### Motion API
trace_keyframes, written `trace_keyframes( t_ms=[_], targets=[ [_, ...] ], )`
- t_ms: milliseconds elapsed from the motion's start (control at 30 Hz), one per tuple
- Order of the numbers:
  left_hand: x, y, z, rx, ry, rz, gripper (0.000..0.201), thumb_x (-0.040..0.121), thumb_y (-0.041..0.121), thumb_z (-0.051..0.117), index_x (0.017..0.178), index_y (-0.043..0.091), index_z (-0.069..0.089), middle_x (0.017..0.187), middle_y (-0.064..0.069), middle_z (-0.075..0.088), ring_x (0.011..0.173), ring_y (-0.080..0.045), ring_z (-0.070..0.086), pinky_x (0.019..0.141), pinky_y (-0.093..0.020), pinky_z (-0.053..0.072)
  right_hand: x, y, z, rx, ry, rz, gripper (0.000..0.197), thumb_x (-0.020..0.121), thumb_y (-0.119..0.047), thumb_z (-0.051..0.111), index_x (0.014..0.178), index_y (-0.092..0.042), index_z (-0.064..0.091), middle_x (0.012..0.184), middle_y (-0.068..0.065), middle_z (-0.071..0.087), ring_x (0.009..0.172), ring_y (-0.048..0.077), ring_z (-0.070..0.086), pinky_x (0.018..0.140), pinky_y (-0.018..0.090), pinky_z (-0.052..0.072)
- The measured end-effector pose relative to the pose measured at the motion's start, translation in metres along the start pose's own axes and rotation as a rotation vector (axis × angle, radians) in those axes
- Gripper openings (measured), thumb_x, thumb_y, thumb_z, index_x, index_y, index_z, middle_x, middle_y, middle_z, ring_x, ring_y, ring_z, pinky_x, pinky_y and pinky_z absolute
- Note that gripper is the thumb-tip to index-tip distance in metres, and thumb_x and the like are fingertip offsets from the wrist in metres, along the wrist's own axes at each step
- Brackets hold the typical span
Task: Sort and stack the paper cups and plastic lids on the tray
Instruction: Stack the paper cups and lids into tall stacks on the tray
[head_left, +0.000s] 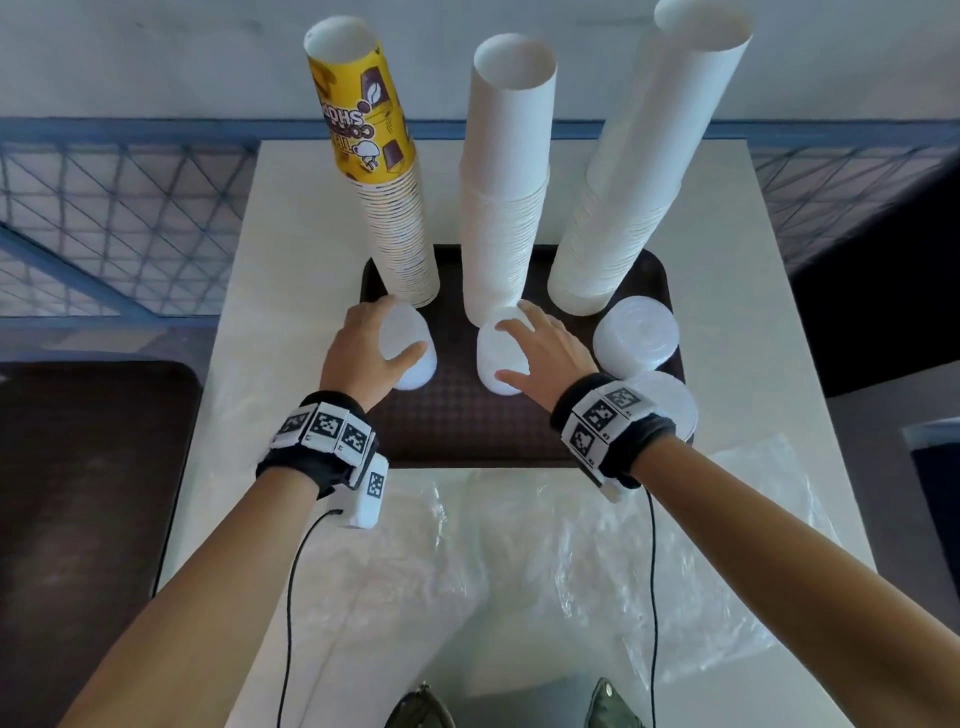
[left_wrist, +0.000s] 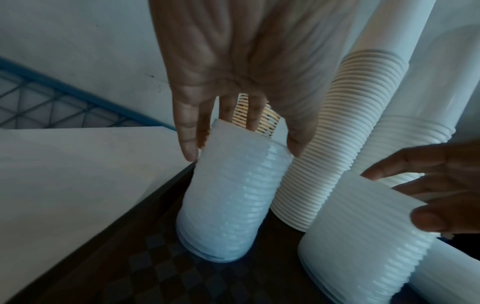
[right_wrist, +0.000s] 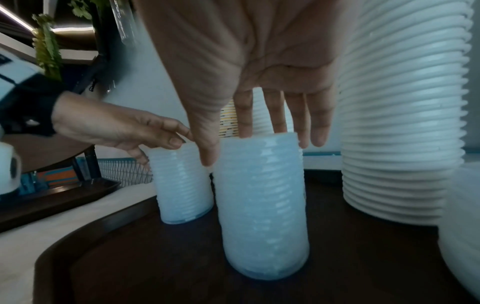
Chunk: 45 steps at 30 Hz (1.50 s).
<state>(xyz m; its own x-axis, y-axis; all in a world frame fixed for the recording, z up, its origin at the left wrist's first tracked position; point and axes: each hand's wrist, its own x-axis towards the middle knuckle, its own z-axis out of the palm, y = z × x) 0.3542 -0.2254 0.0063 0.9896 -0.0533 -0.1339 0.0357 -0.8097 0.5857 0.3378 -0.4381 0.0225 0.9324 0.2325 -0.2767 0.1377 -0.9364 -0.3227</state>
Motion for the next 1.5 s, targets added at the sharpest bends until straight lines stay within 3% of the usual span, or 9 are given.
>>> trace_keyframes(
  t_ms=[133,300,467,533,633,967,1500],
  targets=[
    [-0.01,0.007,0.006,-0.018,-0.07,0.038,0.064,0.086,0.034,0.062,0.141,0.018,0.033,0.144,-0.006,0.037,0.128,-0.024,0.041,0.1,-0.036,0.035,-0.019,-0.001,0.008,0.007,0.039,0.055,0.057,0.086,-0.03,0.062,0.137,-0.018,0.04,0.149,0.009,0.026,0.125,0.031,0.042,0.102,0.039,0.038],
    [-0.012,0.027,0.029,-0.065,-0.186,0.088,0.065,0.085,0.035,0.062,0.142,0.024,0.032,0.141,-0.008,0.036,0.124,-0.026,0.044,0.098,-0.041,0.038,-0.06,0.006,0.026,0.088,0.144,0.153,0.053,0.083,-0.027,0.067,0.131,-0.015,0.047,0.148,0.012,0.029,0.125,0.034,0.043,0.103,0.041,0.035],
    [0.006,0.057,0.056,-0.062,-0.305,0.139,0.064,0.089,0.036,0.057,0.144,0.025,0.027,0.14,-0.015,0.037,0.124,-0.03,0.044,0.101,-0.042,0.038,-0.083,0.015,0.042,0.131,0.273,0.208,0.051,0.065,-0.021,0.082,0.111,-0.009,0.063,0.132,0.022,0.052,0.107,0.042,0.058,0.089,0.049,0.047],
    [0.015,0.069,0.064,-0.057,-0.336,0.164,0.064,0.089,0.035,0.056,0.145,0.025,0.026,0.14,-0.015,0.038,0.126,-0.03,0.043,0.103,-0.042,0.036,-0.086,0.018,0.045,0.122,0.297,0.221,0.055,0.053,-0.024,0.089,0.101,-0.011,0.067,0.121,0.023,0.06,0.096,0.04,0.065,0.079,0.048,0.052],
    [0.029,0.086,0.075,-0.066,-0.37,0.19,0.063,0.09,0.034,0.056,0.145,0.024,0.026,0.142,-0.014,0.035,0.129,-0.027,0.04,0.104,-0.036,0.032,-0.088,0.022,0.049,0.108,0.342,0.223,0.057,0.047,-0.028,0.092,0.096,-0.013,0.068,0.115,0.021,0.064,0.091,0.038,0.067,0.075,0.047,0.054],
    [0.055,0.11,0.096,0.008,-0.422,0.325,0.064,0.089,0.037,0.056,0.144,0.019,0.028,0.139,-0.017,0.043,0.125,-0.03,0.042,0.103,-0.036,0.032,-0.084,0.03,0.048,0.042,0.375,0.275,0.055,0.043,-0.038,0.091,0.089,-0.016,0.07,0.108,0.018,0.067,0.087,0.034,0.069,0.072,0.043,0.055],
    [0.058,0.112,0.1,0.004,-0.434,0.336,0.065,0.088,0.039,0.057,0.145,0.025,0.027,0.137,-0.016,0.043,0.122,-0.029,0.045,0.101,-0.037,0.036,-0.079,0.033,0.055,0.048,0.449,0.291,0.056,0.047,-0.038,0.09,0.093,-0.014,0.068,0.109,0.019,0.065,0.088,0.037,0.067,0.069,0.045,0.055]
  ],
)
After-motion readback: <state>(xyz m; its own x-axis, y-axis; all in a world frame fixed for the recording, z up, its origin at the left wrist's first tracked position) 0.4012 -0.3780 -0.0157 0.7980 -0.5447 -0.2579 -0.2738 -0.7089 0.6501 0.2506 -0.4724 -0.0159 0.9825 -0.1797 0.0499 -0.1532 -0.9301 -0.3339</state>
